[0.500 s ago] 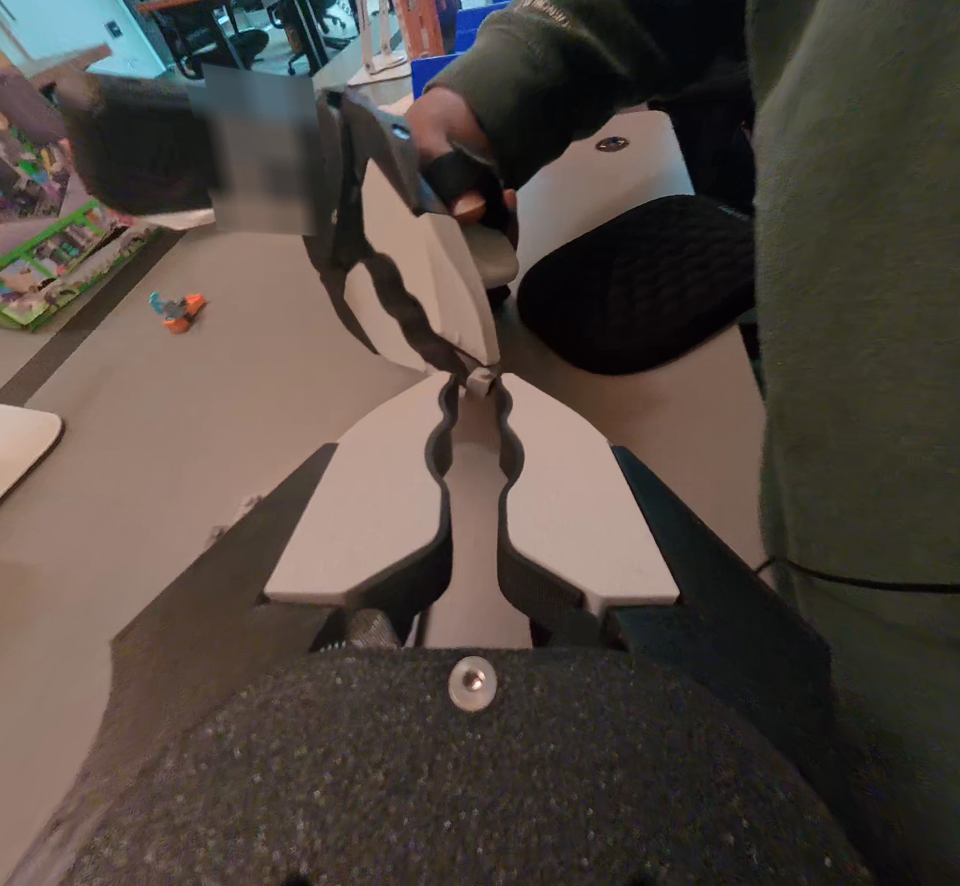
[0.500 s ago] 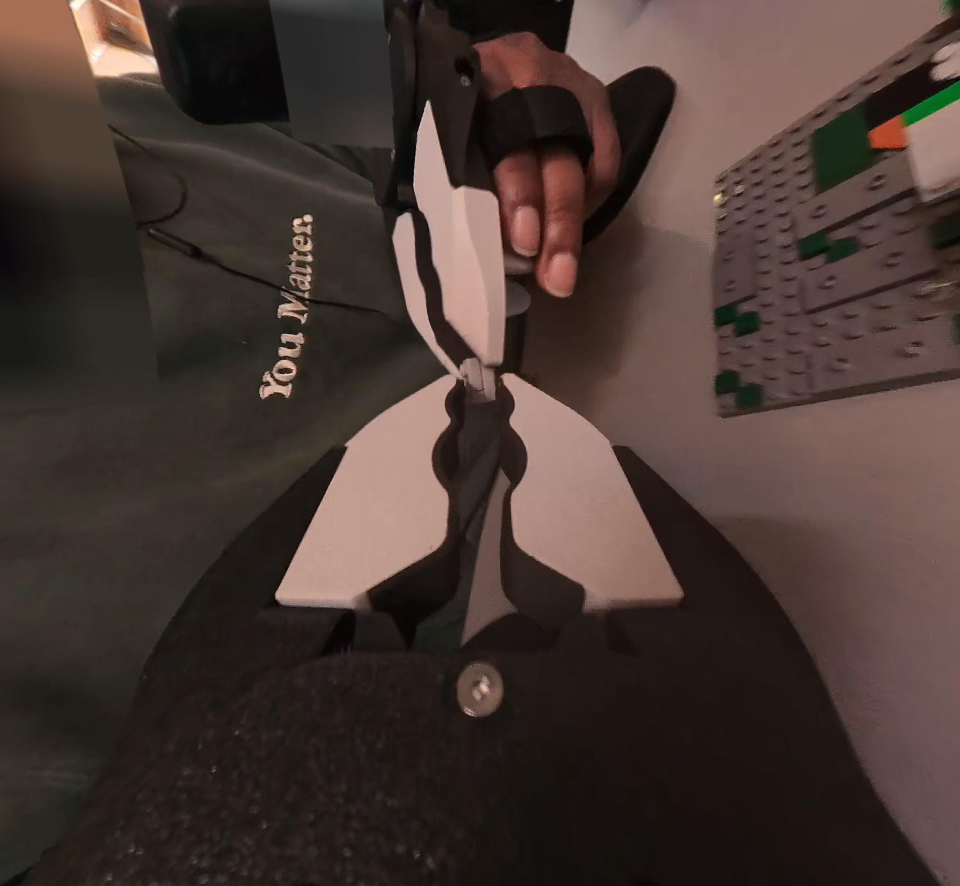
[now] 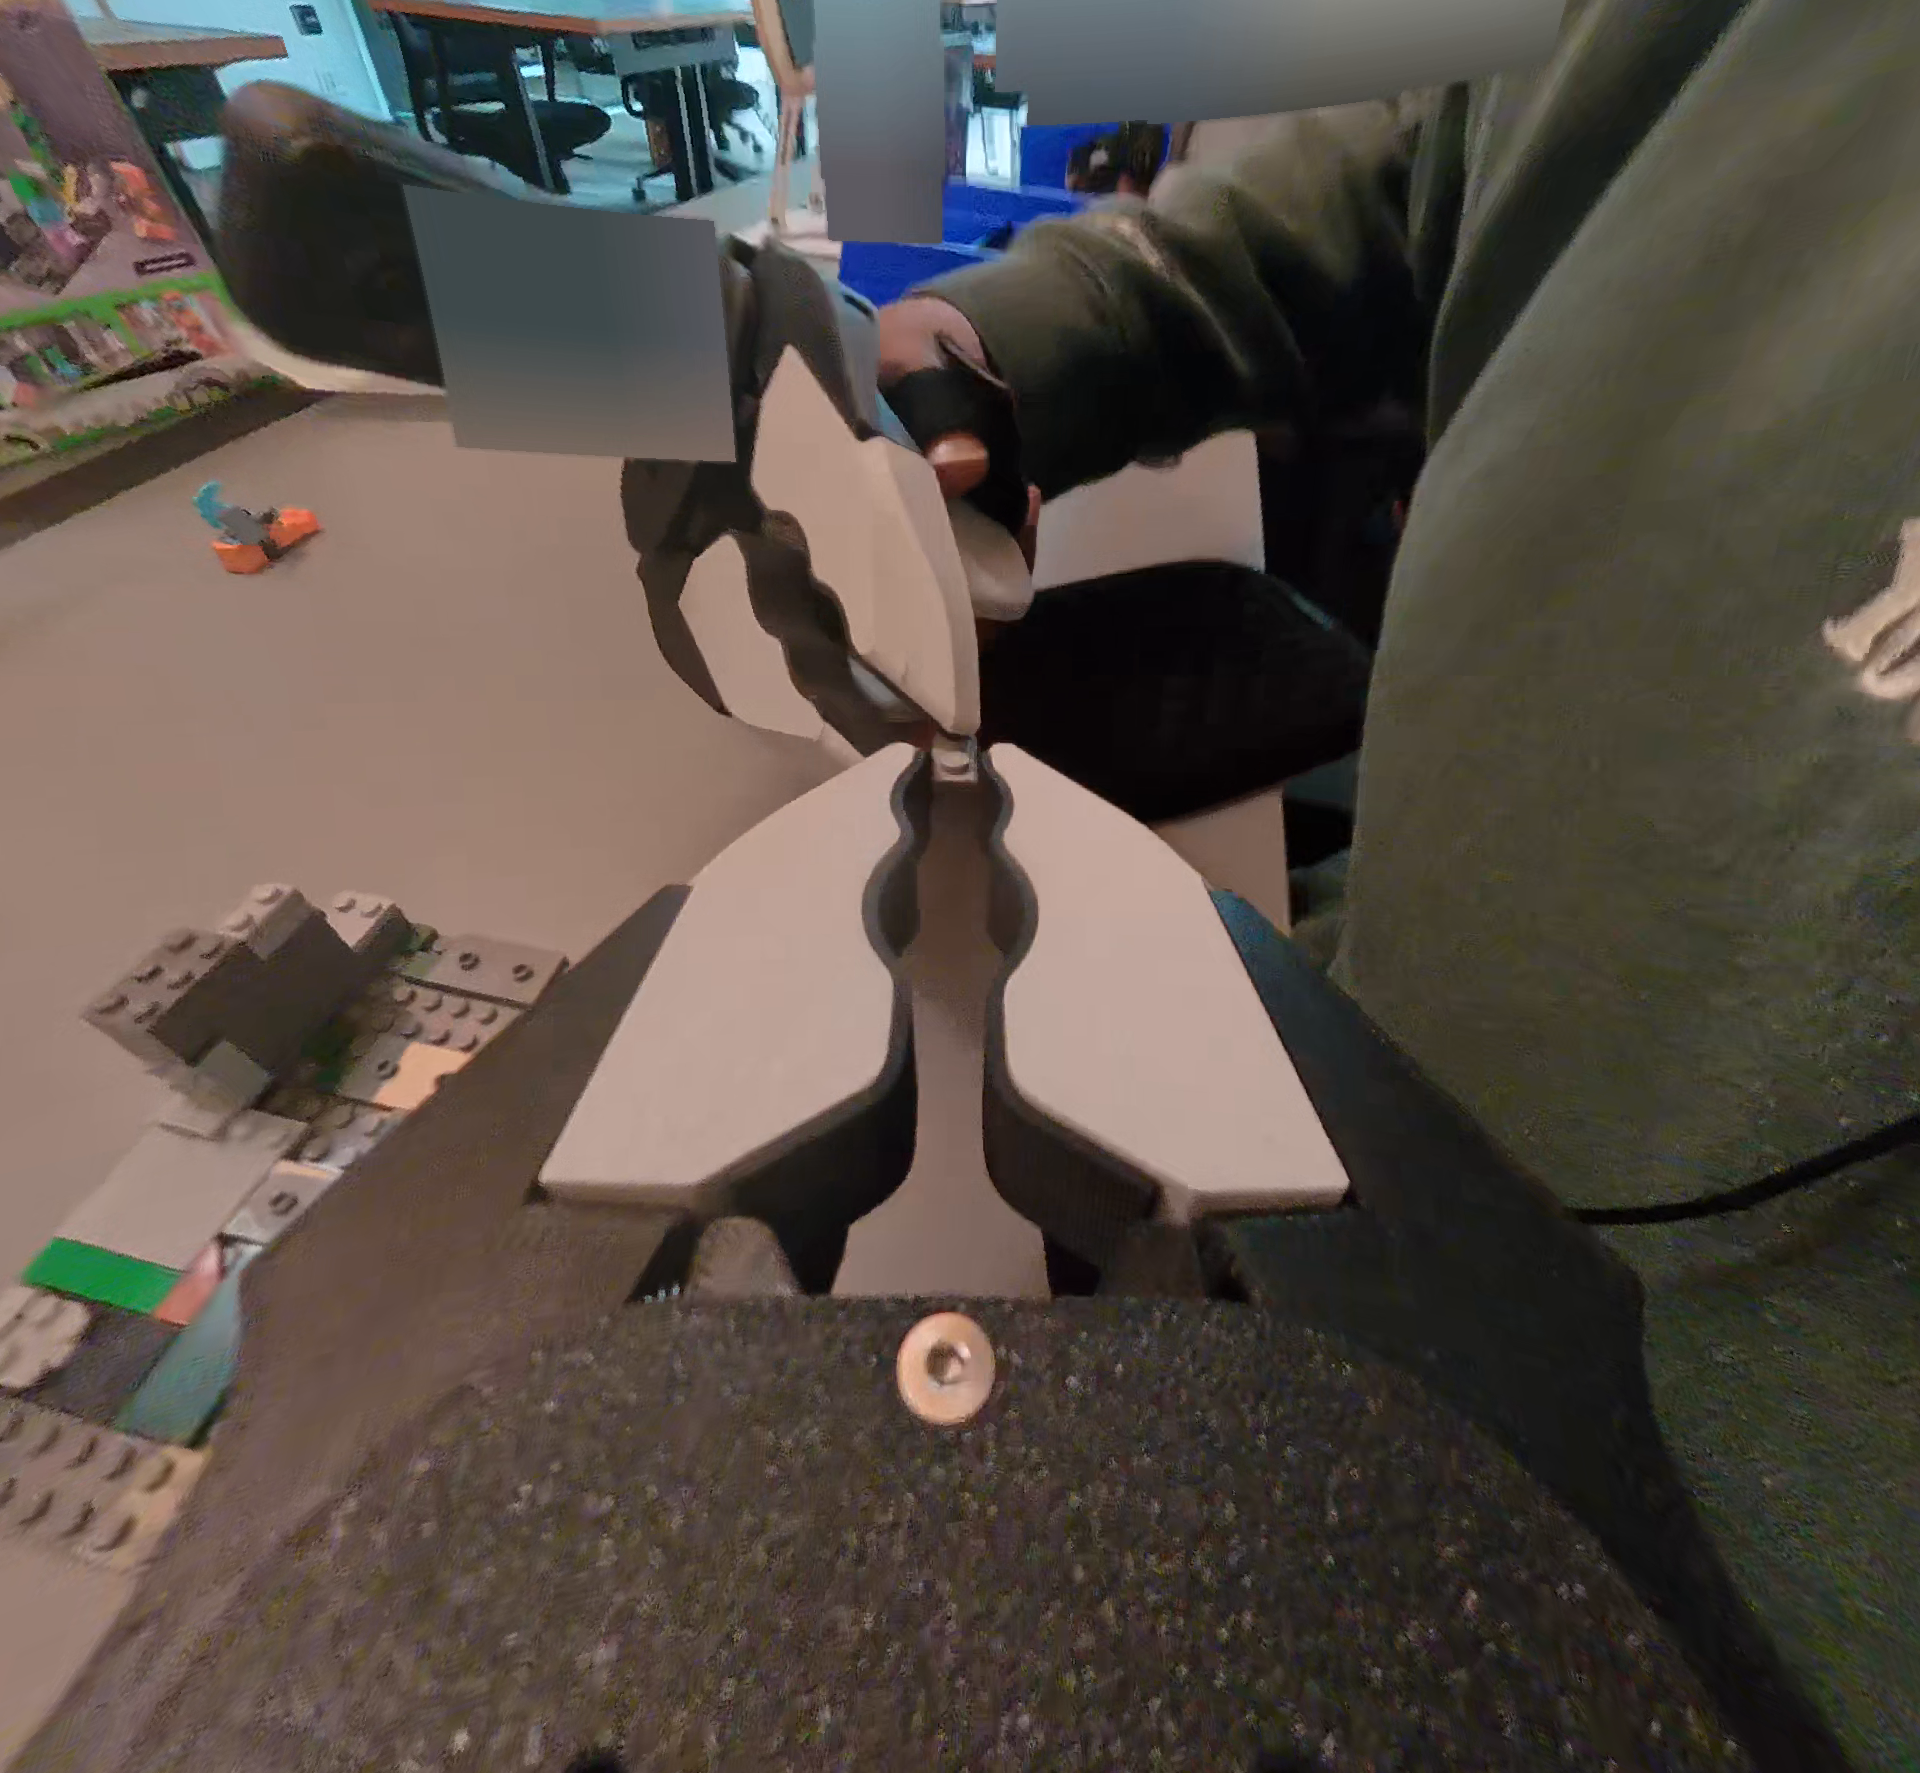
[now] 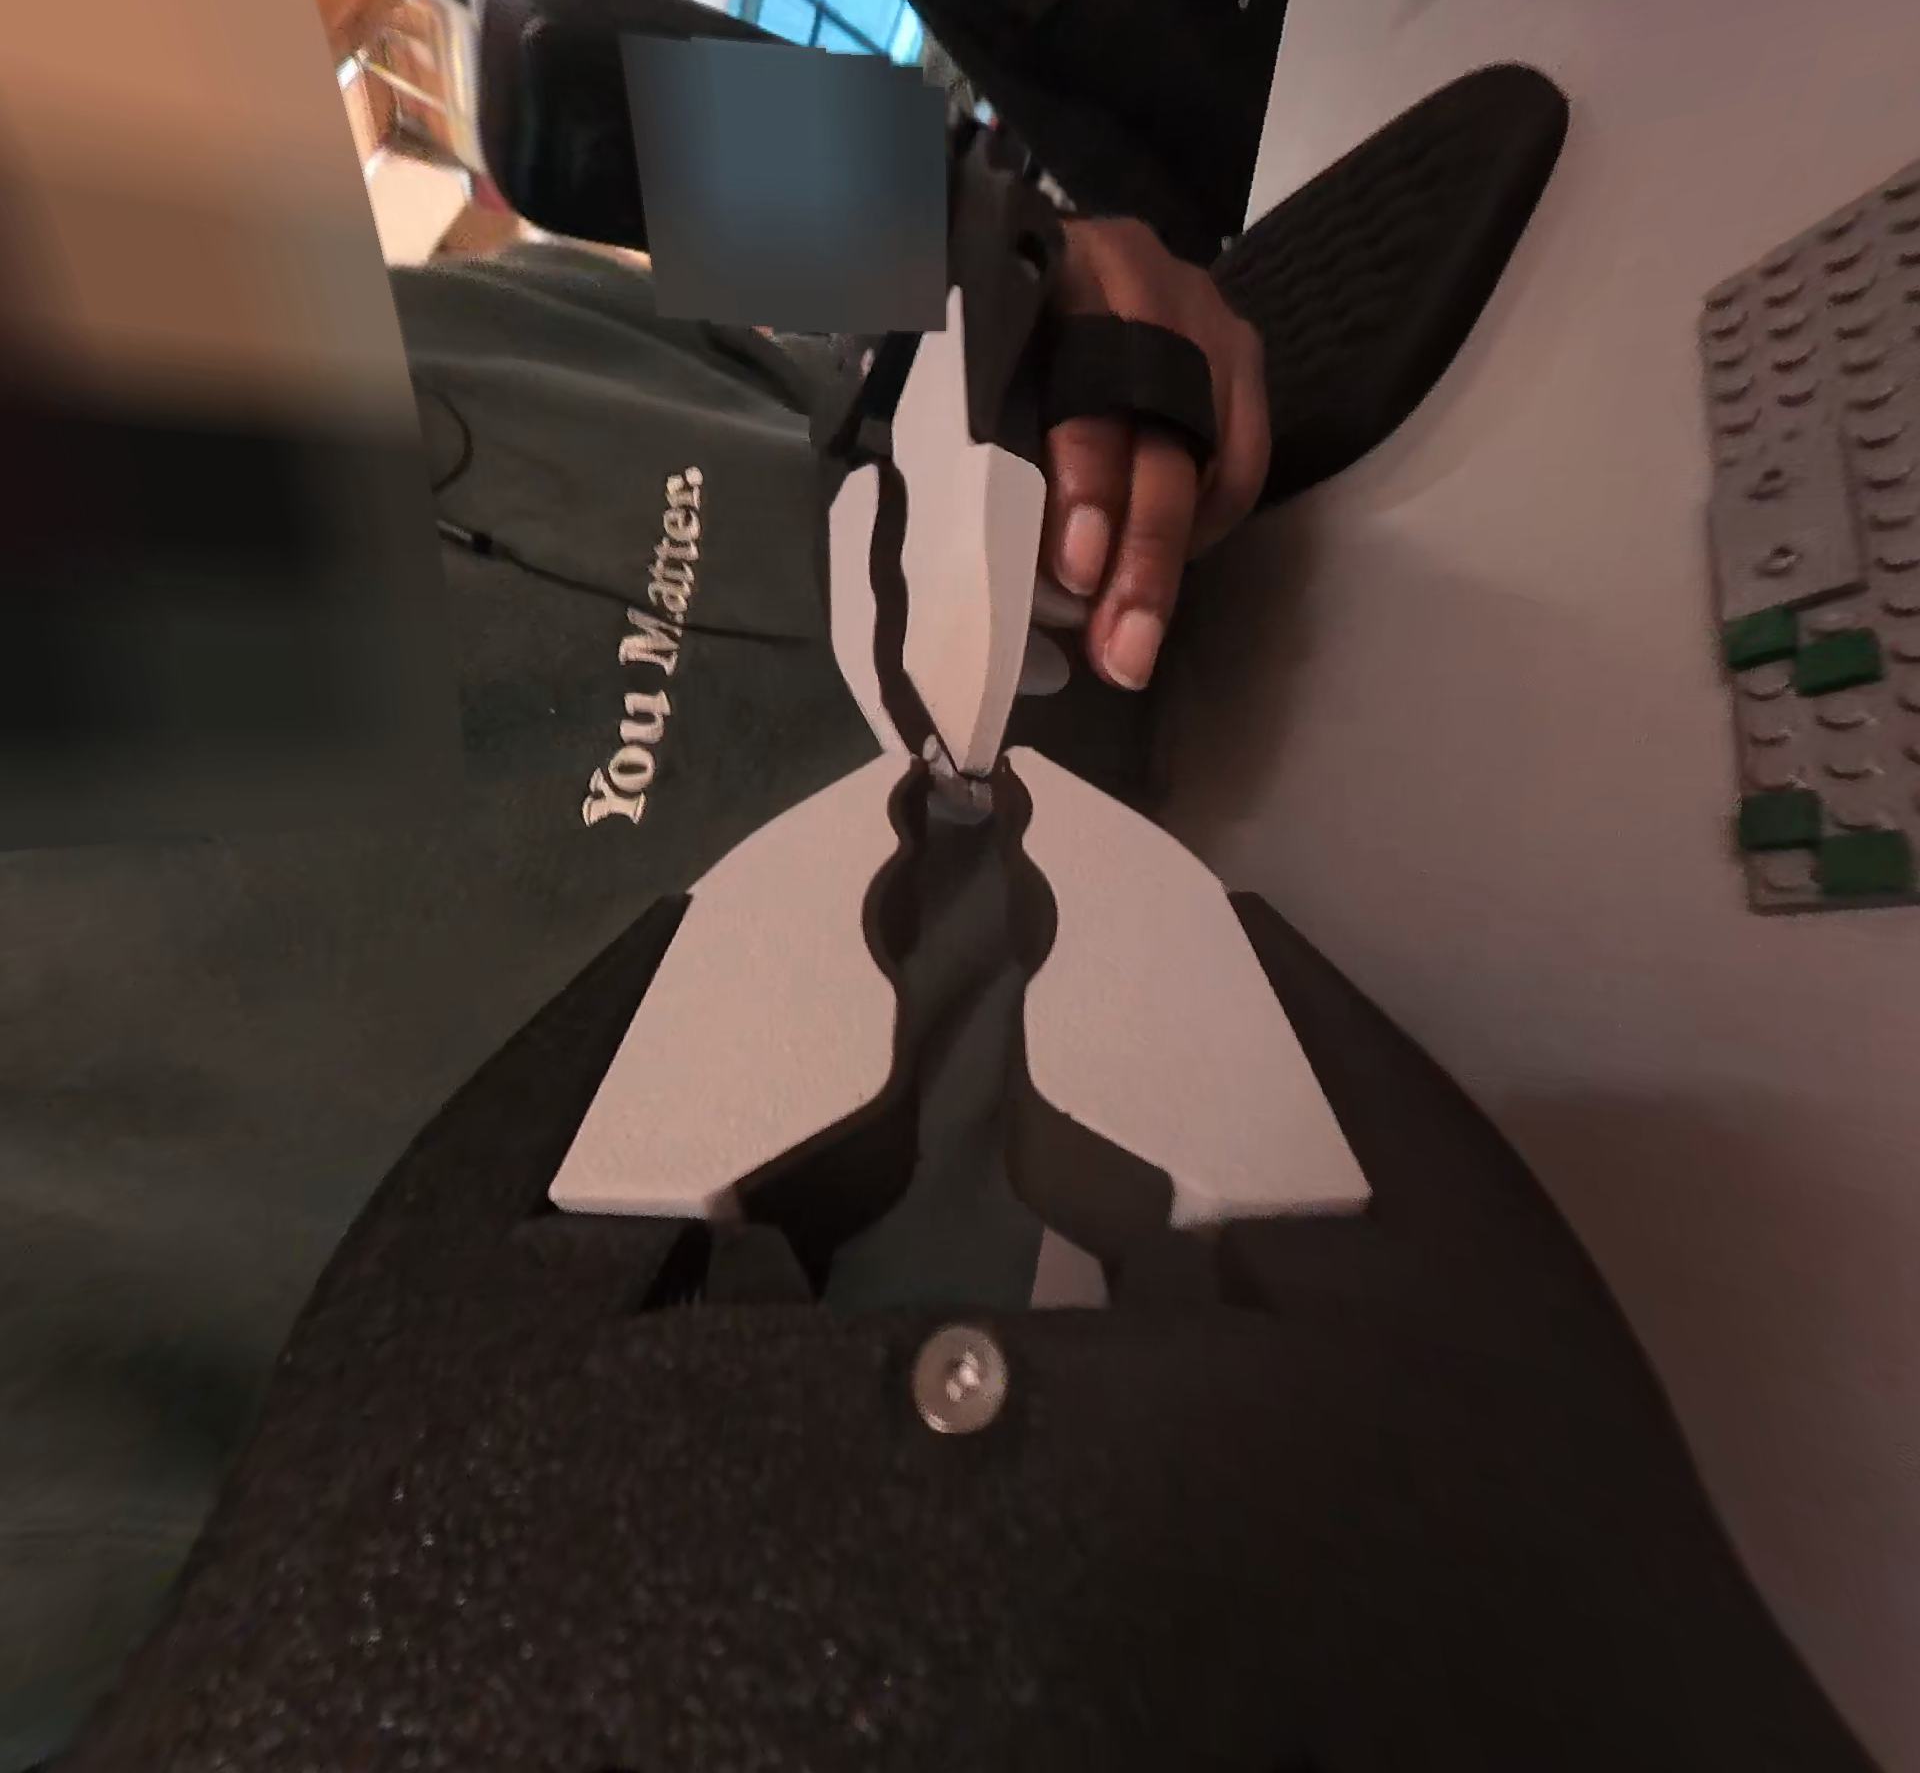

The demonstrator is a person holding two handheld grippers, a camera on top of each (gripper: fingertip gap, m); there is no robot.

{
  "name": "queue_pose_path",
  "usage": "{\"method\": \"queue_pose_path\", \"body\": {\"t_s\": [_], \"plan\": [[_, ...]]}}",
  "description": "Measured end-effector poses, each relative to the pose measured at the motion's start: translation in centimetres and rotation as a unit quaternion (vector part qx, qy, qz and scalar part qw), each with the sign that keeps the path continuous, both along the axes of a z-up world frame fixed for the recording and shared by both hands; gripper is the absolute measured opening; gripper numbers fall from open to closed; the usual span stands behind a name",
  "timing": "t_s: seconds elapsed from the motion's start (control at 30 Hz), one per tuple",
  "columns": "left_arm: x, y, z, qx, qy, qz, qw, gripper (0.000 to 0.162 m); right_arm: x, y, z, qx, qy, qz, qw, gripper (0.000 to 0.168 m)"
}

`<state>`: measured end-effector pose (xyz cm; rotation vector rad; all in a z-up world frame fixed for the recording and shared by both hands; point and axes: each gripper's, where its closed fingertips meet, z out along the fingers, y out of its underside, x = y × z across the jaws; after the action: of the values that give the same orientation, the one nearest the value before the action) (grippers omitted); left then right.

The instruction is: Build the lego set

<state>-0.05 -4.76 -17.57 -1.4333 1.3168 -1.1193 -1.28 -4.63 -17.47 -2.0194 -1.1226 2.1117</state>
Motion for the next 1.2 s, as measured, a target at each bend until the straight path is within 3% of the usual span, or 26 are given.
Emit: {"method": "queue_pose_path", "body": {"t_s": [0.1,0.2,0.4,0.53,0.6,0.7,0.77,0.9,1.2], "plan": [[-0.5,0.3,0.8,-0.058,-0.029,0.013,0.998,0.007,-0.2,0.4,0.9,0.018,0.018,-0.031,0.999,0.015],[-1.0,0.6,1.4,-0.156,-0.062,0.015,0.986,0.008,-0.1,1.3,1.6,0.100,0.032,-0.088,0.991,0.018],[-2.5,1.2,3.1,-0.398,-0.174,-0.035,0.900,0.008,-0.6,1.3,2.1,0.312,0.000,-0.176,0.934,0.018],[-2.6,0.3,3.5,-0.450,-0.193,-0.062,0.870,0.008,-1.8,0.8,2.9,0.437,-0.009,-0.218,0.873,0.020],[-2.6,-0.2,3.8,-0.466,-0.199,-0.074,0.859,0.007,-2.3,0.3,3.0,0.514,-0.019,-0.219,0.829,0.021],[-2.6,-0.7,4.1,-0.474,-0.199,-0.080,0.854,0.007,-2.7,-0.1,3.0,0.614,-0.038,-0.214,0.759,0.012],[-2.7,-1.0,4.2,-0.468,-0.194,-0.075,0.859,0.007,-2.7,-0.4,3.1,0.644,-0.040,-0.211,0.734,0.012],[-3.3,-1.1,4.8,-0.437,-0.205,-0.068,0.873,0.022,-2.1,-0.7,3.8,0.627,-0.002,-0.243,0.740,0.011],[-3.4,-1.2,4.5,-0.403,-0.184,-0.039,0.896,0.020,-0.5,-0.6,5.3,0.555,0.057,-0.302,0.773,0.011]]}}
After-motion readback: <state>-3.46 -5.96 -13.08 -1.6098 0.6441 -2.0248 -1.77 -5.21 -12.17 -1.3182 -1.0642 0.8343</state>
